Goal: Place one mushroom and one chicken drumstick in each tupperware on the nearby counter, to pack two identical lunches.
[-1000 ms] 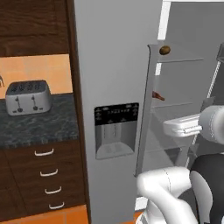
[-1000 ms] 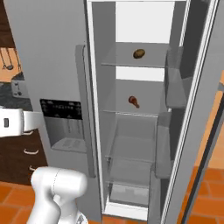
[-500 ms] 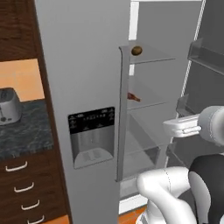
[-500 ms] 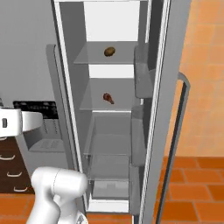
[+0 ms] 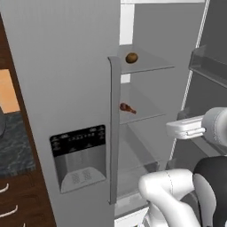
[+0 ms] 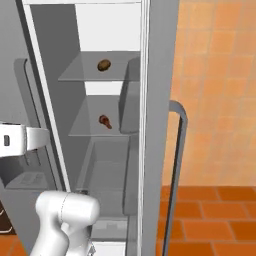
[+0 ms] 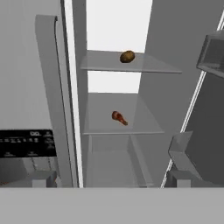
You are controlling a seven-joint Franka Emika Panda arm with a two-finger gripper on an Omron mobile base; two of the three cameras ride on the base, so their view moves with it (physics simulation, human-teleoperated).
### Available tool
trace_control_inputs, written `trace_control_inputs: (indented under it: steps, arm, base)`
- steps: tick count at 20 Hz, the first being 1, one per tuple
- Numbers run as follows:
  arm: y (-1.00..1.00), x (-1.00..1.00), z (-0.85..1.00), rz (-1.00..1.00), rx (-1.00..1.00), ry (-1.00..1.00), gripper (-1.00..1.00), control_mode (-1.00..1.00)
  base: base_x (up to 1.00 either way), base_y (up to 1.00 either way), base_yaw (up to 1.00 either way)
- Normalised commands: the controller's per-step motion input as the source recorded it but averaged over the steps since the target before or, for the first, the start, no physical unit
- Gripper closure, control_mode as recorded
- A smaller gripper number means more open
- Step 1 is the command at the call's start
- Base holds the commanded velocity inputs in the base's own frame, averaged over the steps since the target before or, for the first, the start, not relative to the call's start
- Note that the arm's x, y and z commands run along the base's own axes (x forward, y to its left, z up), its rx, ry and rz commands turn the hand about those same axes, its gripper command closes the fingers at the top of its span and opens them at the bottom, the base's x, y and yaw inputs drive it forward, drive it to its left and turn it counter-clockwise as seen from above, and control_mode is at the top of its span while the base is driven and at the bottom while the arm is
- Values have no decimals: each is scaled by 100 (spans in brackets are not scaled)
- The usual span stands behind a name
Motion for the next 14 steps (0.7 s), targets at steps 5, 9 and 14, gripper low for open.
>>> trace_control_inputs:
  steps: [5,9,14]
  arm:
    - [0,0,0,0,0,0,-100,100]
    - [0,0,0,0,0,0,-100,100]
    - [-7,24,11,0,3,1,-100,-100]
  base:
    - [91,-7,0]
    - [74,-37,1]
    - [43,-15,0]
